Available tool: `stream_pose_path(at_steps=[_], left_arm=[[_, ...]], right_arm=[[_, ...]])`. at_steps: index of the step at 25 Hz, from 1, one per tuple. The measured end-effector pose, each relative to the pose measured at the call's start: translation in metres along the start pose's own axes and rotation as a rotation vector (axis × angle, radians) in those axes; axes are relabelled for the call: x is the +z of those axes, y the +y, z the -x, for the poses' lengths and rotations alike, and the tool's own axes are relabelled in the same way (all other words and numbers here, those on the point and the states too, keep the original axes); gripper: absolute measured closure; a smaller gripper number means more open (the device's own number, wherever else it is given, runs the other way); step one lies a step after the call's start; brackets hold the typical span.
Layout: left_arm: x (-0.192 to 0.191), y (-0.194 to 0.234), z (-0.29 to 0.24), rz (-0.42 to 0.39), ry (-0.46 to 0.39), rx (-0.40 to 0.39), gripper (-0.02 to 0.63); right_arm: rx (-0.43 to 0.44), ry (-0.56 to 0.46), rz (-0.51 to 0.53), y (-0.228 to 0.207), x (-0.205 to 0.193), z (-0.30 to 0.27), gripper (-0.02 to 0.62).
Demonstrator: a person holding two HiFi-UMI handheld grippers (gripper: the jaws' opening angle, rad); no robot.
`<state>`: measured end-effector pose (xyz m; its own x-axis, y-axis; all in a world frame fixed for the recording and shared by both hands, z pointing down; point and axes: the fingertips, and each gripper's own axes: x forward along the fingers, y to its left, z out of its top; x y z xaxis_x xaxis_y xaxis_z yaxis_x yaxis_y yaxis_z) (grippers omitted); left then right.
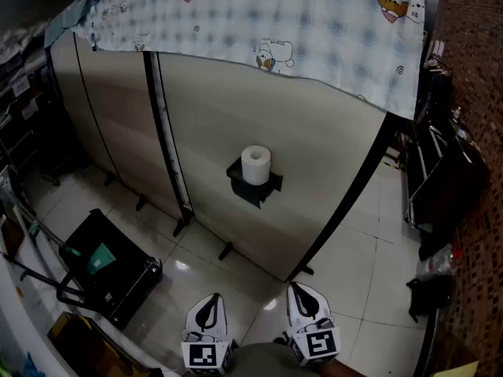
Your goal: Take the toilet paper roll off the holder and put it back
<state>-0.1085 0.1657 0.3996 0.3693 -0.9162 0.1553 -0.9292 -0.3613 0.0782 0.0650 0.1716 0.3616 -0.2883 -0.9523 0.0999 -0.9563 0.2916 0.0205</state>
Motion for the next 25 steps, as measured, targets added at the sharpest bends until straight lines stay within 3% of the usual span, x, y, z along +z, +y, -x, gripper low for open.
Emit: stream_pose_path(at_steps=[4,11,18,25], left_arm=[[0.005,0.009,-0.004,-0.014,-0.033,-0.066,0.601],[0.002,0.018,-0.029,0.005,-0.022,-0.082,0.601],[0.014,0.020,-0.084,-0.030,-0.003,-0.045,0.601],[0.040,0.006,-0.148,-0.062,-0.021,-0.010,0.601]], right_arm=[[-0.034,-0.019,0.016,0.006,0.004,-0.009,0.595],[-0.048,0.010,0.016,-0.001,-0.001,-0.031,0.595],[-0.006,-0.017,-0.018,-0.042,0.002,-0.084,0.595],[0.091,-0.052,-0.041,-0.077,0.015,-0.134,0.595]])
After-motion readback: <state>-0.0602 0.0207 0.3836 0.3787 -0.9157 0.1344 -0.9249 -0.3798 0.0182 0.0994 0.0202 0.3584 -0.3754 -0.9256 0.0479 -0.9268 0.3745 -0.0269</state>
